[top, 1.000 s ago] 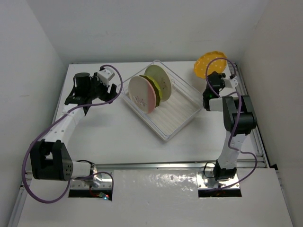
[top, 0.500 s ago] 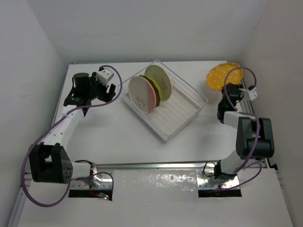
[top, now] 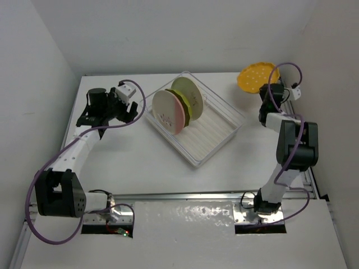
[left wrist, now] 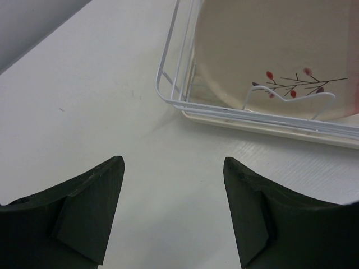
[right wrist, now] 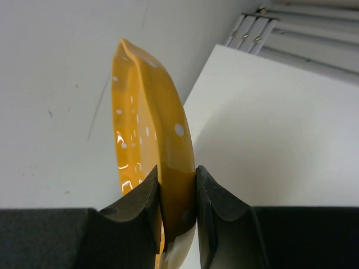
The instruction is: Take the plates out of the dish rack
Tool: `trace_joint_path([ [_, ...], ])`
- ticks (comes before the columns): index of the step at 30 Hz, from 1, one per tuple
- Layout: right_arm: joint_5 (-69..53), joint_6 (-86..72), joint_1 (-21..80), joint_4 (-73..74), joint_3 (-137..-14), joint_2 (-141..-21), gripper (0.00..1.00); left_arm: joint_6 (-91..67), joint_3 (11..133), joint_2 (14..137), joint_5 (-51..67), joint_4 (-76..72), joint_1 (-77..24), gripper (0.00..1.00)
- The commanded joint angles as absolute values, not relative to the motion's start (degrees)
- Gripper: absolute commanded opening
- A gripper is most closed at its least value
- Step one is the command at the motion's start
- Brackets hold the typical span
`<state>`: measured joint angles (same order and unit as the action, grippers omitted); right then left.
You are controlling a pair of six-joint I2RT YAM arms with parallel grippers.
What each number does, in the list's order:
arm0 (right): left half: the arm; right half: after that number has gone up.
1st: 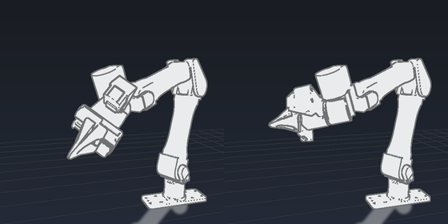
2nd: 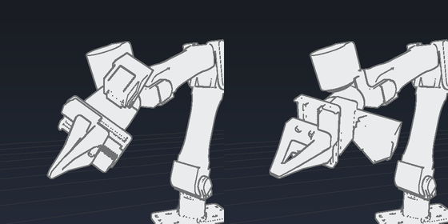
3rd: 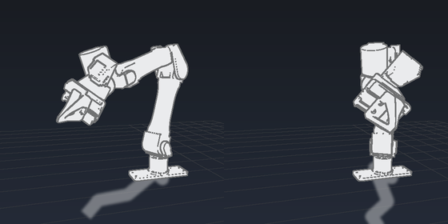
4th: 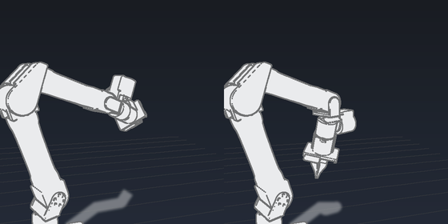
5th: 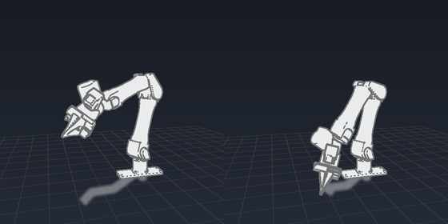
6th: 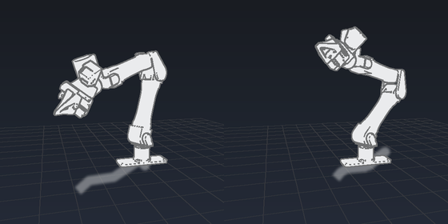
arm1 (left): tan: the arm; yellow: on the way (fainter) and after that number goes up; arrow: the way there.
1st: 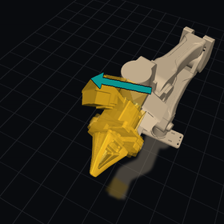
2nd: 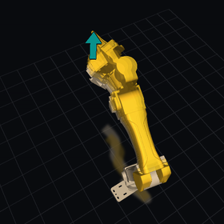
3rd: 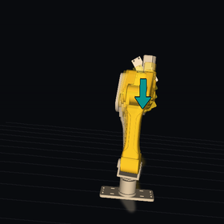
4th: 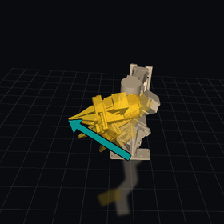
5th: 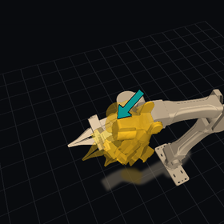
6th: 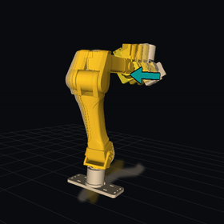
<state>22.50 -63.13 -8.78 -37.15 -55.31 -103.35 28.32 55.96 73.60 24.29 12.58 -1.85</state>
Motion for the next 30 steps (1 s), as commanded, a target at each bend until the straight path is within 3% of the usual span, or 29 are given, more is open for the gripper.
trace_joint_path([
  [1, 21.53, -69.23, -8.09, -47.02, -65.2, -105.36, 0.0, 28.83, 54.5, 71.89, 26.19, 10.11, -1.93, 0.69],
  [6, 22.67, -74.35, -6.24, -46.85, -71.1, -112.32, 0.0, 28.56, 54.05, 71.89, 26.89, 9.4, -1.93, 0.69],
  [22, 23.73, -82.44, -6.5, -50.8, -67.77, -122.25, 0.0, 29.18, 54.58, 71.89, 26.37, 10.19, -1.93, 0.69],
  [25, 23.91, -82.88, -6.77, -49.84, -66.28, -122.78, 0.0, 29.27, 54.58, 71.81, 25.49, 10.37, -1.93, 0.77],
  [29, 23.82, -84.63, -7.03, -47.99, -63.2, -122.26, 0.07, 28.92, 54.84, 71.89, 25.93, 9.85, -1.93, 0.83],
  [30, 24.08, -86.55, -7.12, -48.77, -62.24, -122.26, 0.15, 28.92, 55.1, 71.81, 26.01, 9.84, -1.93, 0.84],
])
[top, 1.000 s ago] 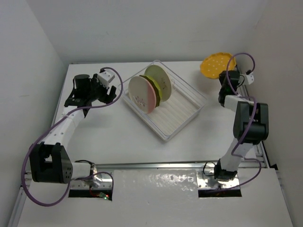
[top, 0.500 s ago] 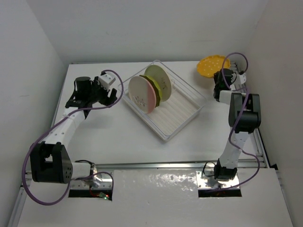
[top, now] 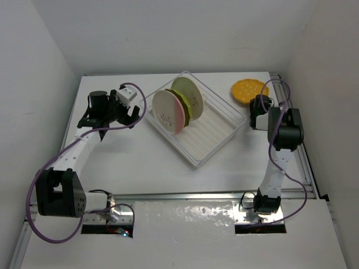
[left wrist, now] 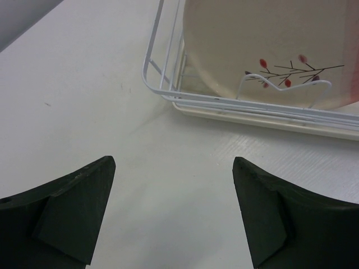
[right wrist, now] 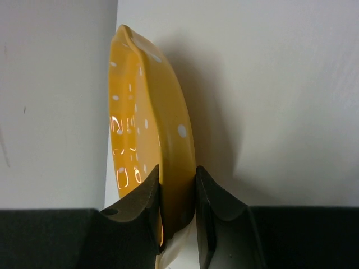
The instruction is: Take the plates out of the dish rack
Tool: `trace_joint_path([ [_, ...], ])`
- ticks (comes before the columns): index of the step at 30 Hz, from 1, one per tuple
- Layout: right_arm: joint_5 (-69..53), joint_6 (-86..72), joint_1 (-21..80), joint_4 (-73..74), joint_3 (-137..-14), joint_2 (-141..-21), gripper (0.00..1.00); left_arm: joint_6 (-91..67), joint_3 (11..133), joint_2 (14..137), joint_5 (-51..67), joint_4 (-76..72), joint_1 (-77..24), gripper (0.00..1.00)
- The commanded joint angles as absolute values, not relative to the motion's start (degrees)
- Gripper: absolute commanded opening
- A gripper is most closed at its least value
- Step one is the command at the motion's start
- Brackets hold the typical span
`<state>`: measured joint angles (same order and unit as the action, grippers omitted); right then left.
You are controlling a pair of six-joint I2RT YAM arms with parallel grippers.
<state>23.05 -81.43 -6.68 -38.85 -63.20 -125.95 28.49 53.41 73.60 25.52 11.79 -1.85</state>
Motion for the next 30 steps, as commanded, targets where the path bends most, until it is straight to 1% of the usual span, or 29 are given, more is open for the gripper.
trace_joint_path([
  [1, 24.43, -87.62, -7.21, -49.3, -60.23, -122.34, 0.18, 28.92, 55.19, 71.81, 26.1, 9.58, -1.93, 0.85],
  [2, 24.43, -89.54, -7.38, -49.83, -59.42, -122.34, 0.22, 29.09, 55.28, 71.89, 26.19, 9.32, -1.93, 0.86],
  [3, 24.35, -90.26, -7.56, -50.44, -58.54, -122.34, 0.34, 29.18, 55.54, 71.89, 26.19, 9.06, -1.93, 0.87],
  [5, 24.0, -91.66, -7.65, -50.36, -56.26, -122.08, 0.43, 29.36, 55.9, 72.07, 26.46, 8.09, -1.93, 0.88],
  [6, 23.82, -91.84, -7.65, -50.19, -55.55, -121.91, 0.51, 28.92, 56.25, 72.59, 26.54, 7.56, -1.93, 0.9],
  [9, 22.77, -91.32, -7.82, -49.92, -53.09, -120.77, 0.6, 26.54, 59.58, 76.28, 25.75, 6.5, -1.93, 0.91],
  [11, 21.63, -88.27, -7.91, -49.22, -51.68, -118.58, 0.71, 26.89, 64.91, 80.39, 27.77, 8.96, -2.02, 0.9],
  [12, 21.1, -86.94, -8.0, -46.78, -51.07, -117.52, 0.76, 27.24, 66.69, 81.81, 28.82, 9.75, -2.02, 0.89],
  [13, 20.48, -85.1, -7.91, -44.84, -51.06, -116.29, 0.85, 28.46, 68.45, 82.96, 30.92, 10.63, -2.11, 0.87],
  [15, 18.55, -78.25, -8.0, -35.02, -51.68, -112.16, 0.96, 31.36, 73.46, 86.39, 33.3, 11.6, -2.55, 0.84],
  [16, 18.02, -75.53, -8.0, -31.33, -52.98, -111.02, 0.99, 35.73, 75.22, 87.44, 36.7, 13.43, -2.64, 0.83],
  [17, 17.5, -70.36, -7.91, -25.37, -53.35, -109.0, 0.99, 38.56, 78.45, 89.63, 38.48, 14.75, -2.81, 0.83],
  [18, 17.32, -67.96, -7.91, -23.22, -53.35, -108.11, 0.99, 41.02, 79.97, 90.87, 39.89, 16.51, -2.99, 0.83],
  [19, 17.23, -65.94, -7.91, -21.9, -52.91, -107.15, 0.99, 45.92, 81.46, 92.01, 42.16, 20.26, -3.08, 0.84],
  [22, 15.74, -58.55, -7.91, -21.27, -49.75, -103.02, 0.99, 52.36, 86.38, 96.84, 45.52, 26.88, -3.51, 0.86],
  [26, 14.41, -49.49, -7.91, -15.83, -49.57, -99.06, 0.99, 53.27, 92.72, 103.44, 48.43, 30.58, -5.36, 0.86],
  [30, 14.25, -44.05, -7.91, -14.68, -49.75, -95.46, 0.99, 56.15, 96.67, 107.83, 49.13, 33.56, -7.47, 0.82],
])
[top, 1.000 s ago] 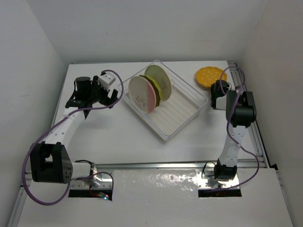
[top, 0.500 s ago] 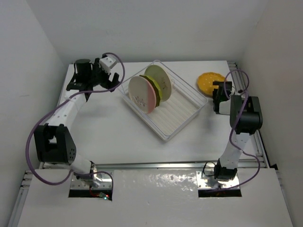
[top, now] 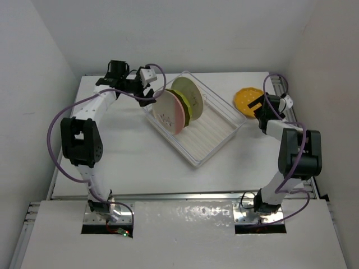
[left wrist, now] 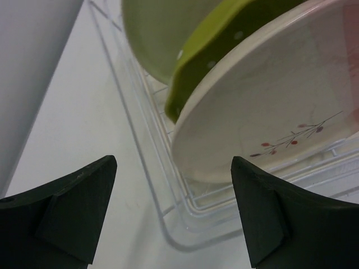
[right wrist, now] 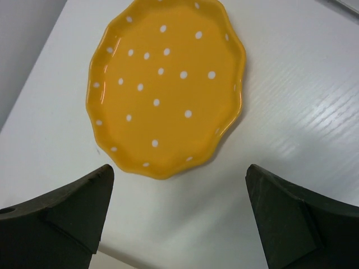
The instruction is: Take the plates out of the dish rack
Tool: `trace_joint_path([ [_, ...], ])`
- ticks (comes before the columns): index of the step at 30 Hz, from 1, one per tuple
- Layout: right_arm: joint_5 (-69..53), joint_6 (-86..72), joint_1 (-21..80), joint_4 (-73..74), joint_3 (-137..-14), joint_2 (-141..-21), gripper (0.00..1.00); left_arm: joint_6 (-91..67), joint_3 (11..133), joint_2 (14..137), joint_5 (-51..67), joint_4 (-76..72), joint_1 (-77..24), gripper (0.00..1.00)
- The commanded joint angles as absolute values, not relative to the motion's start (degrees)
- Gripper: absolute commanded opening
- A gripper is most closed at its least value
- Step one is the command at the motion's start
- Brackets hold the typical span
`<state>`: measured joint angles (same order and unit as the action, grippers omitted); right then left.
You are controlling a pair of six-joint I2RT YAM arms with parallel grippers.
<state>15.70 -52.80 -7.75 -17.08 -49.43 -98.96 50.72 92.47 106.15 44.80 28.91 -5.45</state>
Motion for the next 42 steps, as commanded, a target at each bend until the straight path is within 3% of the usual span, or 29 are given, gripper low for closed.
trace_joint_path([
  [1, 13.63, -43.34, -7.91, -14.68, -49.66, -94.75, 0.99, 56.42, 97.2, 108.45, 49.13, 34.1, -7.73, 0.81],
  [7, 9.41, -38.5, -7.82, -14.15, -48.87, -89.4, 0.99, 59.33, 98.61, 111.7, 50.19, 36.65, -8.17, 0.66],
  [11, 8.26, -36.74, -7.91, -14.33, -47.64, -86.93, 0.99, 57.22, 99.84, 114.25, 51.67, 34.37, -8.35, 0.5],
  [19, 7.29, -34.54, -7.91, -11.87, -45.88, -84.03, 0.99, 66.08, 101.78, 116.54, 56.25, 41.65, -8.53, 0.44],
  [22, 7.38, -34.37, -7.91, -11.43, -45.0, -82.88, 0.99, 68.72, 102.3, 117.07, 56.95, 44.2, -8.53, 0.33],
  [23, 7.3, -34.1, -7.82, -11.25, -45.0, -82.36, 0.99, 70.12, 102.91, 117.16, 56.95, 45.86, -8.53, 0.23],
  [27, 6.33, -32.61, -7.91, -9.76, -45.61, -81.39, 0.99, 74.09, 104.06, 116.55, 57.3, 50.27, -8.44, 0.0],
  [34, 3.17, -31.03, -7.82, -8.35, -47.28, -80.68, 0.99, 76.29, 105.73, 113.56, 55.9, 50.98, -7.91, 0.0],
  [42, 1.23, -30.41, -7.82, -8.35, -47.64, -80.68, 0.99, 68.56, 111.27, 110.48, 58.88, 44.23, -7.47, 0.0],
])
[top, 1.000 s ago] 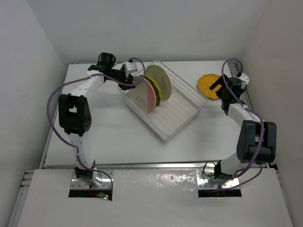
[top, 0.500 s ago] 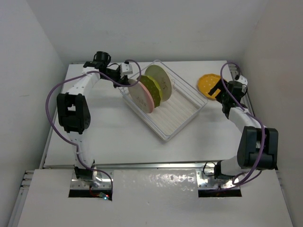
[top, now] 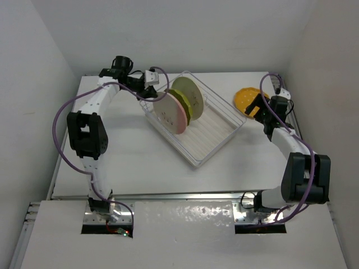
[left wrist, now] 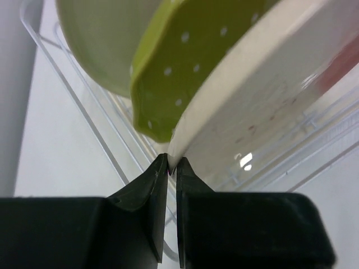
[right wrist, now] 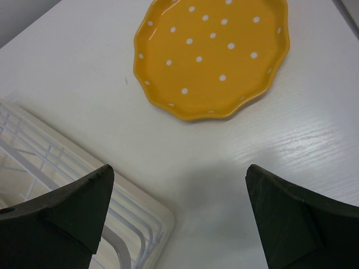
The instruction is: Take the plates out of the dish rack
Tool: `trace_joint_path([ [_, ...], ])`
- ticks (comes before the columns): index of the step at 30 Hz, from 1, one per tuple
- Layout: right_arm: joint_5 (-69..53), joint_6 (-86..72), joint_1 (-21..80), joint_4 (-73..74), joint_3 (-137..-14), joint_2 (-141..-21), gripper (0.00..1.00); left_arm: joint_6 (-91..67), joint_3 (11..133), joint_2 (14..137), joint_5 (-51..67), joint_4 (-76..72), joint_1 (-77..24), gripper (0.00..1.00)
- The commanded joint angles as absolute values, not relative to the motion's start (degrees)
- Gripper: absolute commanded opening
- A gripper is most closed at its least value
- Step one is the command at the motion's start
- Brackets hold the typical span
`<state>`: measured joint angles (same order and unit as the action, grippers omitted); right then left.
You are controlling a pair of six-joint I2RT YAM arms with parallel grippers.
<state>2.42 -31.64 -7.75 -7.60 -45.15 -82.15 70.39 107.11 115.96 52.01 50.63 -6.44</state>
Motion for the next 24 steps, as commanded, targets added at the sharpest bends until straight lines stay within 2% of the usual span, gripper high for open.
trace_joint_path([
  [1, 1.14, -30.15, -7.74, -8.26, -47.64, -80.68, 0.99, 66.55, 111.27, 109.96, 59.58, 43.25, -7.47, 0.0],
  [6, 1.58, -29.53, -7.73, -7.47, -47.55, -80.6, 0.99, 65.21, 112.33, 109.16, 59.51, 43.94, -7.47, 0.0],
  [14, 2.37, -28.65, -7.82, -7.56, -47.37, -80.6, 0.99, 70.22, 106.96, 109.16, 57.57, 46.84, -7.65, 0.0],
  [24, 1.58, -28.66, -7.56, -7.56, -47.72, -80.25, 0.99, 72.6, 114.94, 108.81, 58.27, 48.08, -7.65, 0.0],
])
